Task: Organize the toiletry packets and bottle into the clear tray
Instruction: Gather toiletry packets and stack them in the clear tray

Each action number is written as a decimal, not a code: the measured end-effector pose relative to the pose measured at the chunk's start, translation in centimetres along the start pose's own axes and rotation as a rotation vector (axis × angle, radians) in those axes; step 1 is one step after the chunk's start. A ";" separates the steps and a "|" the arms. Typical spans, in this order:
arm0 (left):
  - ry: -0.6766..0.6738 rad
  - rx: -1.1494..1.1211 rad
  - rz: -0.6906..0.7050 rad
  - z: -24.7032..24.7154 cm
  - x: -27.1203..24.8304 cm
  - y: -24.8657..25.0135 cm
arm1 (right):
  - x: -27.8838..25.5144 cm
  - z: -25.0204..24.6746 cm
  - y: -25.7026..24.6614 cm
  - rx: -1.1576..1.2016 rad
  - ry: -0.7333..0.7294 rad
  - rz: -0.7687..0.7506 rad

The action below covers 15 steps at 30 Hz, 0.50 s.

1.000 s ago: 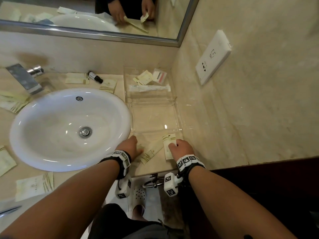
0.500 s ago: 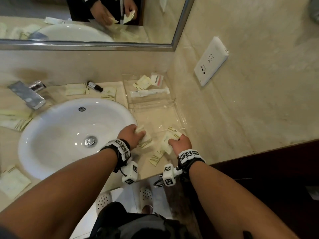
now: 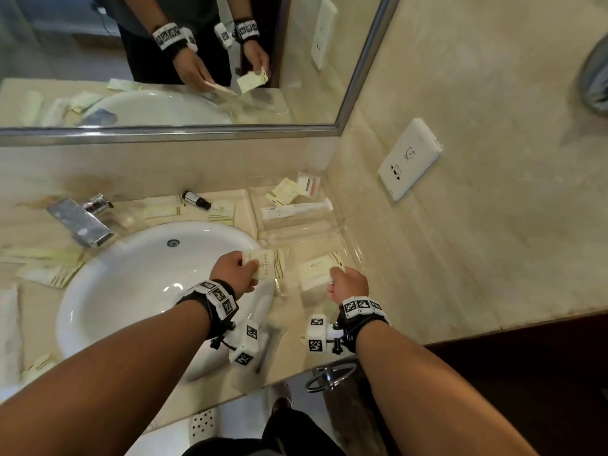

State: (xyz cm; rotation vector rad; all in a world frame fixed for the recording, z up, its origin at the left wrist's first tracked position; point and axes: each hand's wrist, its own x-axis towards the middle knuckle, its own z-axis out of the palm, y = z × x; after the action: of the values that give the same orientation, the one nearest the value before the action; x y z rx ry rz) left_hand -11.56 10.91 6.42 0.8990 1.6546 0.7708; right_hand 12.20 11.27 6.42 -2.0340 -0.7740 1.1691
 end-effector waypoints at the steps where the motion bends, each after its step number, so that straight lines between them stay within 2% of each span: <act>1: 0.009 -0.030 -0.016 -0.1 0.3 0.1 | 0.4 0.3 -0.3 -0.036 0.000 -0.021; 4: 0.067 -0.120 -0.045 -0.4 1.1 1.1 | 1.9 1.3 -1.5 -0.107 -0.046 -0.053; 9: 0.168 -0.185 -0.076 -1.1 2.3 3.4 | 6.0 2.7 -3.5 -0.344 -0.239 -0.070; 15: 0.267 -0.213 -0.098 -0.6 5.6 4.6 | 9.9 4.8 -3.2 -0.542 -0.356 -0.113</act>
State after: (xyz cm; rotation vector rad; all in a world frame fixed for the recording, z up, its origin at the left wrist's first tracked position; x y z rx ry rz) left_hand -12.24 18.04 7.78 0.5791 1.7920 1.0116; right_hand 11.67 21.92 2.15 -2.1825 -1.4959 1.3835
